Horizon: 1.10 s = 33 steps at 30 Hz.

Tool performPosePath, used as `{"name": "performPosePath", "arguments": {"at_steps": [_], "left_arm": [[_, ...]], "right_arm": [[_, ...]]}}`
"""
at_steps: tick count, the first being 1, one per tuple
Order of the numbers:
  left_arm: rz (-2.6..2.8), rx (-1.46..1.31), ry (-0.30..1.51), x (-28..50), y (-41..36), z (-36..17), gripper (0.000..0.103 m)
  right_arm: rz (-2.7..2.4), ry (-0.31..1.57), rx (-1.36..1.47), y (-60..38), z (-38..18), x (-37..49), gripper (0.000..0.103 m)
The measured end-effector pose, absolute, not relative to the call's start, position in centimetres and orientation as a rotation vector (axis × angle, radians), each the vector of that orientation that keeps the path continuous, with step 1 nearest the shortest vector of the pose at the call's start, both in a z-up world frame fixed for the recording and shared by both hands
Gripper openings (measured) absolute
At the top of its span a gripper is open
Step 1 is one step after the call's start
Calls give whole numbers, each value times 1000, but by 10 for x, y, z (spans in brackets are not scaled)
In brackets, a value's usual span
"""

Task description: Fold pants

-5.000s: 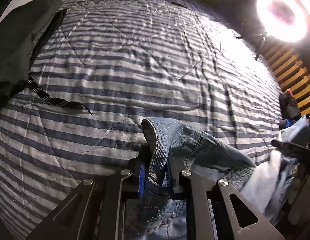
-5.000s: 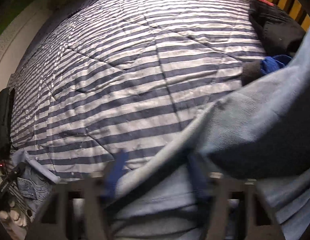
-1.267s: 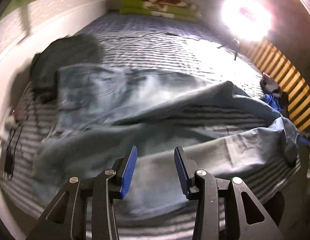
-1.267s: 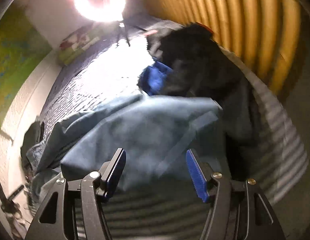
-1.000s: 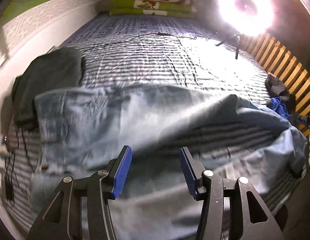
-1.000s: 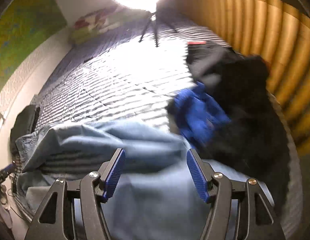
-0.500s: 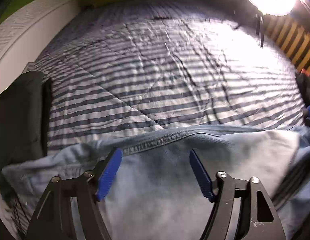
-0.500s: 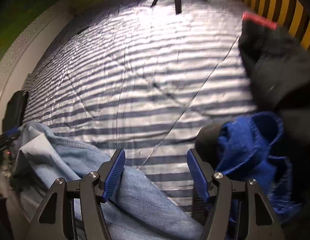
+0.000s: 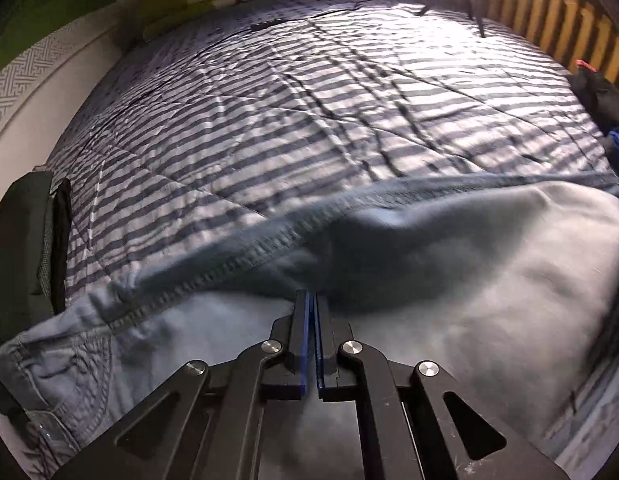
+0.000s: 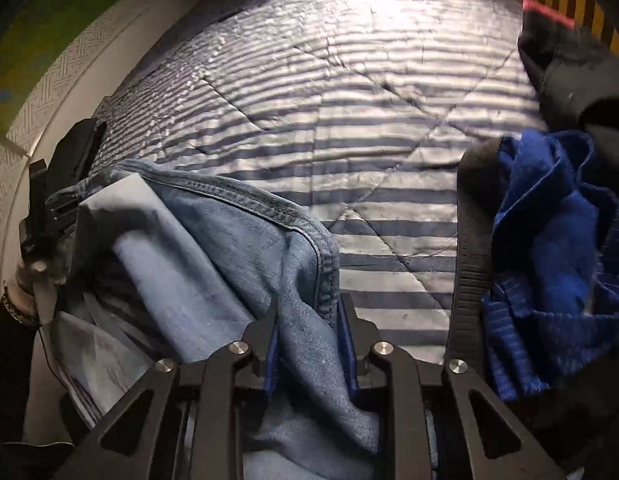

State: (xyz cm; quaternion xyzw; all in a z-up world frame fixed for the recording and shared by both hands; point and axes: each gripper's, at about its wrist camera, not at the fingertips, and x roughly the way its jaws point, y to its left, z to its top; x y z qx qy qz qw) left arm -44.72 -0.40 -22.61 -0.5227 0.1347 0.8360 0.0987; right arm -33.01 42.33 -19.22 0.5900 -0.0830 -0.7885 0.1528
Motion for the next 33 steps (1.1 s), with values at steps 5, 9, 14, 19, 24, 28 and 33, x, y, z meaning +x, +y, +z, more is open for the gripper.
{"name": "performPosePath", "arguments": {"at_steps": [5, 9, 14, 19, 24, 28, 33], "left_arm": [[2512, -1503, 265, -427, -19, -200, 4], [2570, -1435, 242, -410, -36, -171, 4], [2645, -1377, 235, -402, -59, -146, 6], [2666, -1415, 227, -412, -63, -151, 7], [2707, -1440, 217, -425, -52, -162, 9], [2645, -1378, 314, -410, -27, -159, 22], [2466, -1336, 398, -381, 26, -166, 44]], "right_arm": [[-2465, -223, 1474, 424, -128, -318, 16], [-2574, -211, 1246, 419, -68, -300, 15], [-2608, -174, 1066, 403, -13, -282, 15], [-2702, -79, 1066, 392, -2, -329, 15], [-2770, 144, 1415, 390, -69, -449, 31], [-2757, -12, 1399, 414, -79, -444, 35], [-2730, -248, 1501, 474, -102, -394, 44]]}}
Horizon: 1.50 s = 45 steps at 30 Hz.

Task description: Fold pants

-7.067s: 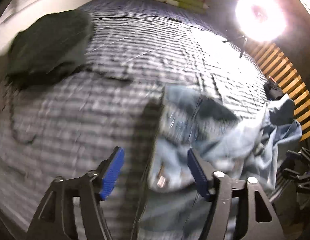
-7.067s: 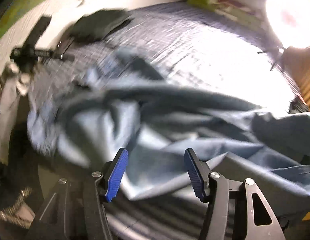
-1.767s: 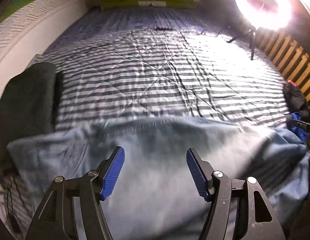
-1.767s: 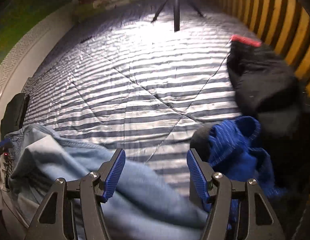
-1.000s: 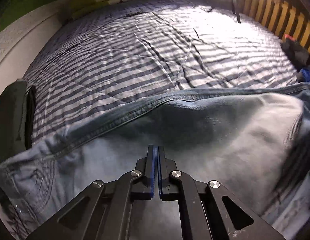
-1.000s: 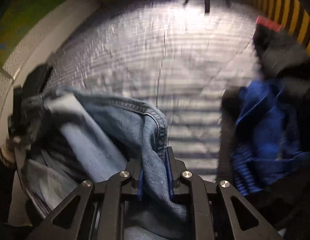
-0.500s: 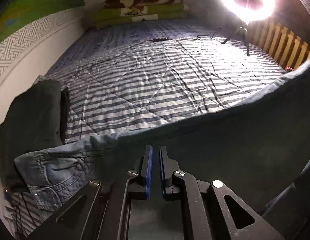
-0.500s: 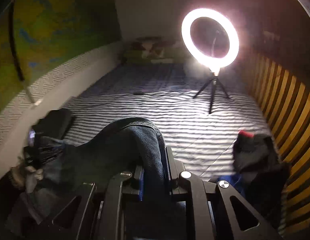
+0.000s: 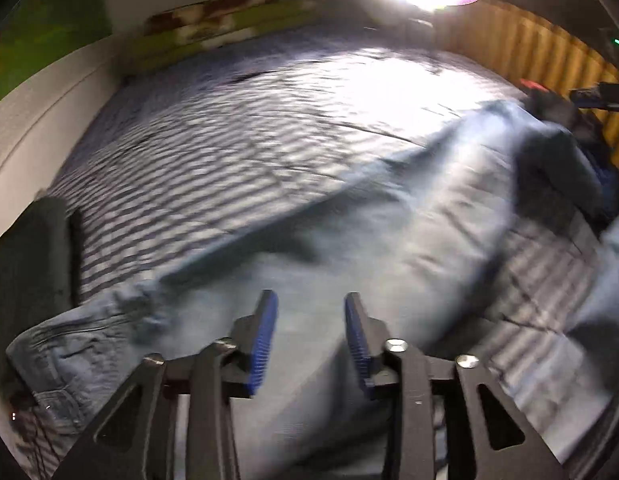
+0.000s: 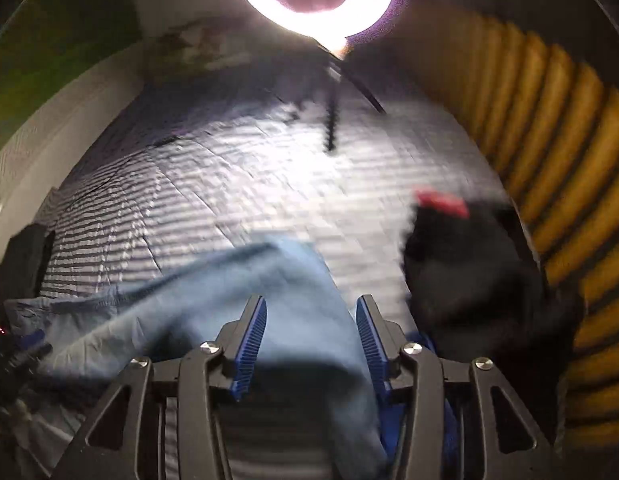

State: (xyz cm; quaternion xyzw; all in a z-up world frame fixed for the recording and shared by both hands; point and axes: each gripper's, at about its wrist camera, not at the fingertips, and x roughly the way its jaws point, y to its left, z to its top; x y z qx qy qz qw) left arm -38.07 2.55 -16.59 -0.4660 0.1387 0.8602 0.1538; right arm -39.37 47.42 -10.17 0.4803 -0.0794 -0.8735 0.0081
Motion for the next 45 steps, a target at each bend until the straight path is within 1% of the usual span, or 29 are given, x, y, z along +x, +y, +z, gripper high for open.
{"name": "performPosePath", "arguments": {"at_steps": [3, 6, 8, 9, 12, 15, 16, 17, 18, 19, 21, 22, 25, 27, 32, 33, 35, 36, 37, 38, 39, 41, 43, 45], "left_arm": [[2368, -1297, 461, -361, 59, -171, 46], [2325, -1272, 552, -347, 85, -183, 46], [2314, -1290, 602, -347, 94, -193, 49], [2311, -1301, 615, -350, 96, -198, 52], [2330, -1347, 680, -364, 101, -215, 54], [2345, -1405, 647, -383, 99, -228, 54], [2338, -1420, 624, -388, 98, -232, 51], [2325, -1432, 592, -393, 96, -233, 46], [2313, -1439, 556, -397, 93, -232, 32], [2315, -1441, 538, -399, 91, -229, 20], [2319, -1432, 520, -399, 88, -222, 10], [2321, -1424, 512, -399, 86, -217, 8], [2325, -1400, 469, -398, 78, -197, 7], [2325, -1369, 419, -394, 69, -174, 7], [2320, -1312, 371, -372, 44, -124, 7], [2304, -1316, 346, -366, 36, -117, 7], [2199, -1375, 312, -348, 29, -115, 19], [2124, -1421, 320, -338, 27, -119, 37], [2103, -1445, 334, -332, 25, -121, 54], [2102, -1461, 356, -325, 23, -123, 57], [2099, -1467, 365, -322, 20, -122, 58], [2121, -1453, 371, -325, 16, -119, 58], [2217, -1434, 407, -337, 15, -118, 58], [2290, -1411, 468, -354, 19, -123, 58]], "right_arm": [[-2686, -385, 1574, 495, -122, -358, 49], [-2611, -478, 1657, 505, -148, -326, 50], [-2565, -519, 1712, 506, -165, -311, 51], [-2544, -546, 1719, 506, -172, -307, 51], [-2519, -579, 1707, 502, -183, -313, 52], [-2526, -522, 1697, 489, -183, -332, 52], [-2536, -499, 1690, 485, -180, -338, 46], [-2539, -487, 1679, 483, -177, -341, 35], [-2533, -483, 1671, 483, -173, -344, 12], [-2534, -487, 1657, 486, -166, -346, 12], [-2576, -472, 1608, 488, -150, -347, 10], [-2601, -463, 1583, 492, -141, -346, 9], [-2644, -515, 1507, 509, -114, -343, 8], [-2684, -546, 1454, 525, -94, -340, 7], [-2754, -587, 1334, 560, -48, -311, 7], [-2770, -589, 1327, 566, -45, -304, 7], [-2795, -558, 1374, 574, -49, -291, 7], [-2795, -498, 1419, 574, -54, -288, 12], [-2778, -433, 1481, 575, -61, -284, 22], [-2724, -391, 1557, 575, -71, -281, 32], [-2700, -383, 1599, 578, -81, -277, 47], [-2715, -409, 1599, 583, -89, -274, 49], [-2710, -467, 1563, 588, -90, -277, 49], [-2723, -478, 1528, 588, -90, -288, 50]]}}
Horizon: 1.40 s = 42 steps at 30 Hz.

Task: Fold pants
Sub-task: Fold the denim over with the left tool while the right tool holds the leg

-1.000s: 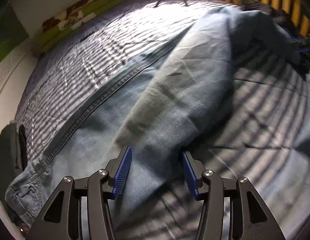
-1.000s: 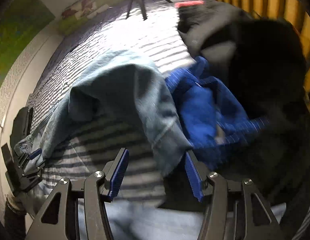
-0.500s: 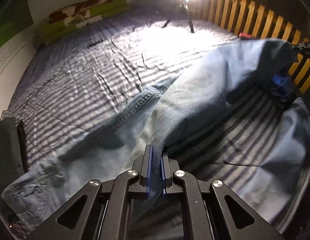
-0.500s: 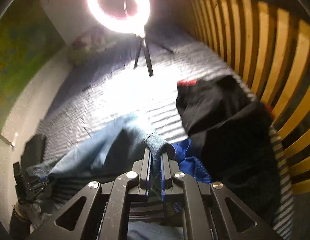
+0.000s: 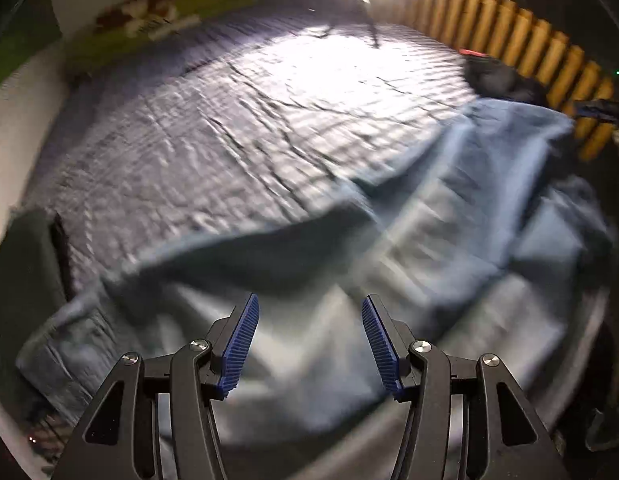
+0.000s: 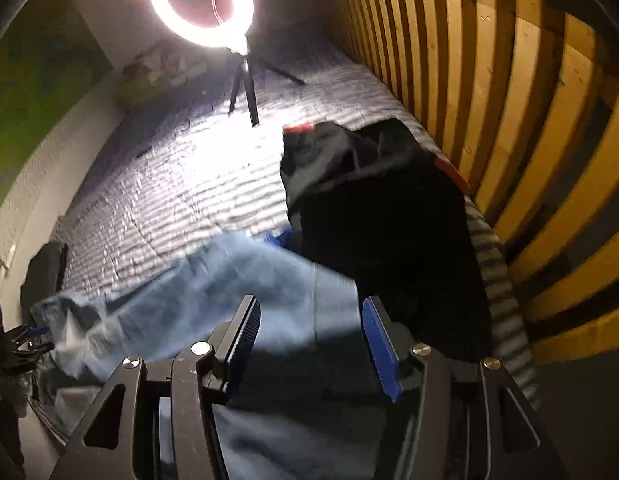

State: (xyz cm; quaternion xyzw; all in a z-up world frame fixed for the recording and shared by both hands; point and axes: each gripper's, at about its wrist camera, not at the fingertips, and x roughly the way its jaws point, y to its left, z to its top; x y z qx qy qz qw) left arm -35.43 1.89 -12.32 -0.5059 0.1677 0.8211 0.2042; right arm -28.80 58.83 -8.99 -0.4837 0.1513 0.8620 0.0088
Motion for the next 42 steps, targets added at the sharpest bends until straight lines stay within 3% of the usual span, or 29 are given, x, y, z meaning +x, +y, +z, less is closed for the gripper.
{"name": "performPosePath", "arguments": {"at_steps": [3, 7, 12, 24, 26, 27, 28, 29, 30, 31, 35, 36, 37, 38, 40, 42], "left_arm": [[2324, -1412, 556, -388, 29, -143, 58], [2316, -1456, 577, -422, 39, -171, 71], [2284, -1414, 811, -437, 61, -198, 74], [2160, -1363, 794, -431, 115, -231, 75], [2164, -1342, 805, -426, 116, -231, 64], [2166, -1350, 801, -425, 114, -231, 49], [2179, -1359, 804, -425, 112, -230, 36], [2195, -1364, 808, -426, 109, -230, 28], [2207, -1371, 801, -427, 105, -228, 20], [2212, -1375, 778, -429, 100, -225, 18], [2237, -1362, 594, -438, 78, -209, 19], [2225, -1348, 512, -439, 70, -206, 26], [2214, -1332, 422, -440, 62, -204, 40], [2210, -1315, 346, -440, 56, -202, 46], [2220, -1332, 364, -438, 55, -202, 49], [2217, -1299, 504, -431, 65, -202, 49]], "right_arm": [[2693, 456, -1566, 581, -99, -320, 54], [2618, 333, -1681, 566, -126, -367, 57], [2647, 318, -1725, 545, -145, -390, 58], [2672, 67, -1879, 489, -173, -401, 58], [2667, 27, -1865, 485, -173, -399, 58], [2681, 7, -1856, 482, -171, -398, 52], [2697, -17, -1844, 479, -168, -396, 42], [2702, -38, -1832, 479, -166, -393, 36], [2704, -47, -1823, 479, -164, -393, 23], [2709, -45, -1820, 480, -163, -392, 17], [2725, -105, -1789, 478, -154, -388, 18], [2723, -114, -1774, 477, -153, -388, 22], [2727, -109, -1767, 476, -152, -389, 24], [2731, -101, -1763, 475, -151, -391, 24], [2734, -124, -1756, 472, -150, -393, 24], [2741, -141, -1768, 467, -151, -395, 25]]}}
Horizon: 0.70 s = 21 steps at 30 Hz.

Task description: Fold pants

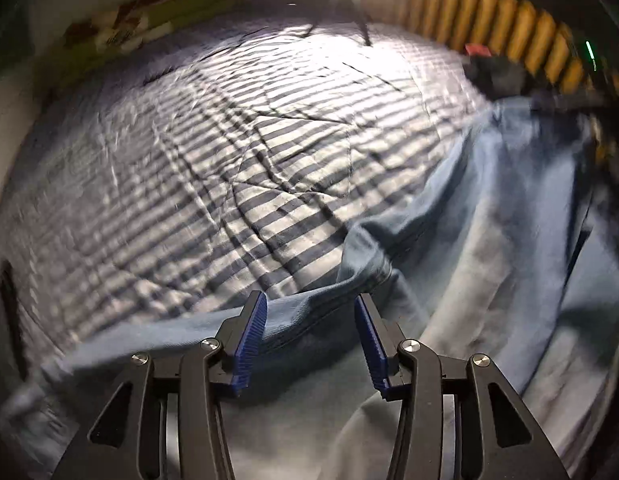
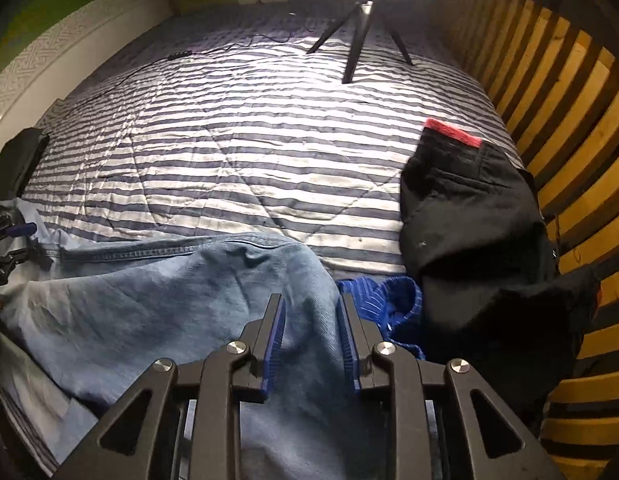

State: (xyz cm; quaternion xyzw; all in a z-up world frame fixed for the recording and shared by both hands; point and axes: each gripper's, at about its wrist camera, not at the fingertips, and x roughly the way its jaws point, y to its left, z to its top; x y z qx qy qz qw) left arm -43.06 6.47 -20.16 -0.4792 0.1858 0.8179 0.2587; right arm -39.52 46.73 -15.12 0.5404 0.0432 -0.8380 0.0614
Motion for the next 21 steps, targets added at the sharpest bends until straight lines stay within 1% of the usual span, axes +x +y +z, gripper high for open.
{"name": "performPosePath", "arguments": {"at_steps": [2, 4, 5, 7, 8, 9, 10, 14, 15, 18, 21], "left_arm": [[2208, -1271, 630, -425, 76, -203, 49], [2168, -1270, 675, -425, 87, -207, 48], [2160, -1269, 685, -426, 91, -208, 45], [2142, -1275, 706, -429, 98, -214, 24], [2138, -1280, 706, -431, 100, -218, 21], [2125, -1295, 698, -432, 102, -221, 10], [2115, -1302, 689, -433, 103, -224, 2], [2143, -1252, 712, -429, 102, -218, 2], [2172, -1238, 706, -430, 98, -214, 2], [2226, -1233, 625, -440, 83, -198, 2], [2243, -1217, 615, -443, 76, -189, 2]], "right_arm": [[-2532, 150, 1634, 464, -153, -398, 27], [-2523, 151, 1633, 462, -154, -402, 30], [-2515, 151, 1635, 460, -155, -405, 32], [-2504, 153, 1624, 455, -156, -410, 41], [-2494, 157, 1606, 450, -155, -413, 43], [-2482, 163, 1594, 445, -155, -415, 48], [-2469, 170, 1579, 439, -156, -418, 50], [-2410, 246, 1539, 408, -163, -432, 53], [-2399, 266, 1540, 402, -166, -435, 55], [-2358, 340, 1564, 383, -181, -446, 59], [-2300, 398, 1612, 373, -199, -453, 61]]}}
